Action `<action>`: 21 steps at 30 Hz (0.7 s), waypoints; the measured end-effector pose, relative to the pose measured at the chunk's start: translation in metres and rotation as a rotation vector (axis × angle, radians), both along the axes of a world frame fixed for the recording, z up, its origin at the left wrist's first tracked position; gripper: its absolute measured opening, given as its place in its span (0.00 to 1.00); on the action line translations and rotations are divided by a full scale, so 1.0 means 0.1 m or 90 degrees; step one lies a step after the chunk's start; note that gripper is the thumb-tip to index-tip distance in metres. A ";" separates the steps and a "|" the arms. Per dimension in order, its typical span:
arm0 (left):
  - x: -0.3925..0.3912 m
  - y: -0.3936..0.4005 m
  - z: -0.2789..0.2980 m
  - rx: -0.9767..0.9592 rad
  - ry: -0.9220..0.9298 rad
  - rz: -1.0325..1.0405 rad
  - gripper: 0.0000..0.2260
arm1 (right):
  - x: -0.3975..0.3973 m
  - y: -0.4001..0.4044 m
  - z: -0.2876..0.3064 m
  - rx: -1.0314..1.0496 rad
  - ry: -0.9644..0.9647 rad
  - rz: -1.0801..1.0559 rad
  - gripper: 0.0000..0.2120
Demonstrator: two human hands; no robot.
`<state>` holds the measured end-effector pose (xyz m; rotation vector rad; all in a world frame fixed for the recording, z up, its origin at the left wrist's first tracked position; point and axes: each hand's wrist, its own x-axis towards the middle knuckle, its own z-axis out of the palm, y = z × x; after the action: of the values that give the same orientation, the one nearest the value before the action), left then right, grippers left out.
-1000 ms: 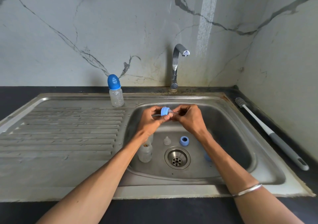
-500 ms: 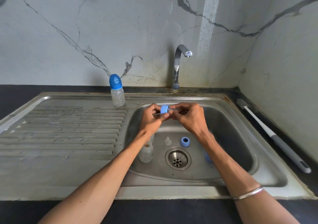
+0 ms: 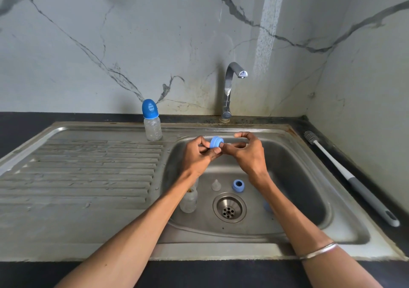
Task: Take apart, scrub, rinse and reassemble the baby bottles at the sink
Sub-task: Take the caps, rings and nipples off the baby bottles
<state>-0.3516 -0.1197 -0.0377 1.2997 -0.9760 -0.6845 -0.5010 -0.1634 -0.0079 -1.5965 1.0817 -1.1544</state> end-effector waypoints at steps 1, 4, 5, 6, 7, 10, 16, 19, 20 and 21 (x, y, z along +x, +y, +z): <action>0.00 0.00 -0.01 -0.001 -0.001 -0.003 0.13 | 0.00 0.00 -0.01 0.016 -0.010 0.000 0.22; -0.01 0.01 0.01 -0.009 -0.004 -0.006 0.14 | 0.02 0.04 -0.02 0.110 -0.141 0.054 0.23; -0.01 0.01 0.00 -0.014 -0.003 -0.006 0.13 | 0.02 0.07 -0.02 0.166 -0.226 0.086 0.23; -0.03 0.02 0.01 -0.020 0.002 -0.007 0.13 | 0.03 0.08 -0.01 0.219 -0.303 0.114 0.22; -0.04 0.02 0.01 -0.024 0.001 -0.005 0.13 | 0.04 0.09 0.00 0.253 -0.353 0.130 0.21; -0.04 0.01 -0.01 -0.029 -0.037 0.025 0.16 | 0.08 0.06 -0.06 0.159 -0.255 0.069 0.20; -0.08 0.05 0.06 -0.024 -0.016 0.035 0.12 | 0.04 0.05 -0.02 -0.096 -0.019 0.004 0.07; -0.07 0.07 0.08 -0.012 0.063 0.000 0.10 | -0.03 -0.01 -0.01 -0.082 -0.009 0.089 0.07; -0.07 0.08 0.09 -0.012 0.090 -0.008 0.09 | -0.04 -0.03 -0.01 -0.090 0.025 0.107 0.08; -0.06 0.09 0.10 -0.014 0.109 -0.016 0.08 | -0.05 -0.05 0.00 -0.101 0.060 0.121 0.09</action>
<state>-0.3580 -0.1104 -0.0272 1.1908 -0.8585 -0.7891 -0.5059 -0.1683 -0.0077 -1.8506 0.8943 -1.0674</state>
